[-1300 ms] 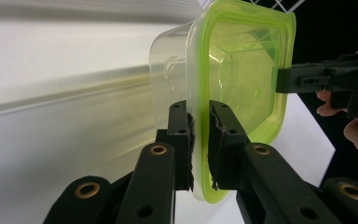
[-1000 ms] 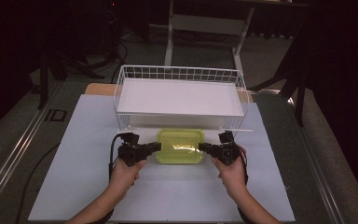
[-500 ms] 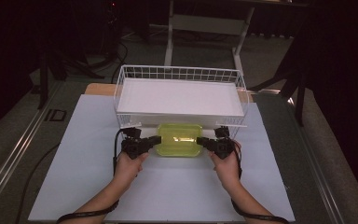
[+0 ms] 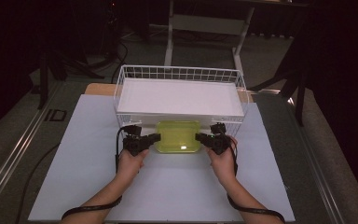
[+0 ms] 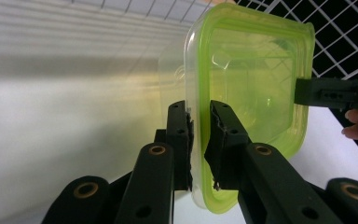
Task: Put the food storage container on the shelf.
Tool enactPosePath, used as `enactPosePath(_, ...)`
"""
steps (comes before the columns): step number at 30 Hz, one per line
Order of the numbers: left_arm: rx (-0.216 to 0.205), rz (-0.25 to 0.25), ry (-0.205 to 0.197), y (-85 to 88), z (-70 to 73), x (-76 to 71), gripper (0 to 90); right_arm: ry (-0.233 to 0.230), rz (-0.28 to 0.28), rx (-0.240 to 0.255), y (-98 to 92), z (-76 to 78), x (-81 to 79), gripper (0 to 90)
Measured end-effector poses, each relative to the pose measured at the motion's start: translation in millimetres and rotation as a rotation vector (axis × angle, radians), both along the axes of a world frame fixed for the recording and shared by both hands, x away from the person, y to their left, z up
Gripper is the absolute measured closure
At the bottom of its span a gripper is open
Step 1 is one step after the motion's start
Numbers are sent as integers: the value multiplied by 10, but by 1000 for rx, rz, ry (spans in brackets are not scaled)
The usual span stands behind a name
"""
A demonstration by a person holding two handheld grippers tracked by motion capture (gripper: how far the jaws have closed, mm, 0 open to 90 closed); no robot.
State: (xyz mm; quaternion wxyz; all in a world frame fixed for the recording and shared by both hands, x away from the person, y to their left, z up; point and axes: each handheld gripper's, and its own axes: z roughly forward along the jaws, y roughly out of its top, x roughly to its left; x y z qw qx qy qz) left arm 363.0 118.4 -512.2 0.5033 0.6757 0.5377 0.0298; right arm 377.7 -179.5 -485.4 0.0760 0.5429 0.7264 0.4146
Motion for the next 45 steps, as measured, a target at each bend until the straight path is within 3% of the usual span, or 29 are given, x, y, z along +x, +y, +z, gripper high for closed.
enactPosePath(3,5,-4,-27,-15,-4,38,785,-38,-11,-14,1,-20,0,767)
enactPosePath(6,42,-15,-62,-55,-27,63,732,-68,-30,-46,37,-30,-24,745)
enactPosePath(11,75,14,-92,-90,-86,104,648,-105,-73,-77,53,-108,-8,715)
enactPosePath(16,50,13,-94,-62,-127,161,625,-143,-78,-120,103,-122,-16,690)
enactPosePath(21,55,15,-132,-53,-66,154,469,-165,-57,-130,135,-99,-38,630)
enactPosePath(23,38,10,-149,-40,-46,116,384,-197,-29,-148,146,-77,-64,601)
enactPosePath(24,41,-23,-170,-23,-45,98,363,-212,-13,-160,152,-64,-78,596)
enactPosePath(26,34,-36,-179,-21,-40,67,279,-223,-6,-168,158,-50,-99,582)
enactPosePath(27,41,-57,-202,-1,-36,40,279,-233,0,-168,163,-36,-120,561)
enactPosePath(30,27,-49,-238,55,2,-67,204,-266,29,-167,193,48,-231,561)
enactPosePath(33,21,-65,-247,74,23,-122,153,-261,56,-136,219,110,-325,585)
enactPosePath(34,21,-92,-255,82,41,-168,151,-262,69,-126,231,131,-366,583)
enactPosePath(36,50,-120,-234,71,84,-267,137,-266,81,-121,242,146,-399,591)
enactPosePath(39,79,-152,-233,64,119,-380,19,-272,109,-101,267,174,-487,625)
enactPosePath(45,90,-192,-253,105,152,-643,19,-244,131,-93,313,133,-592,746)
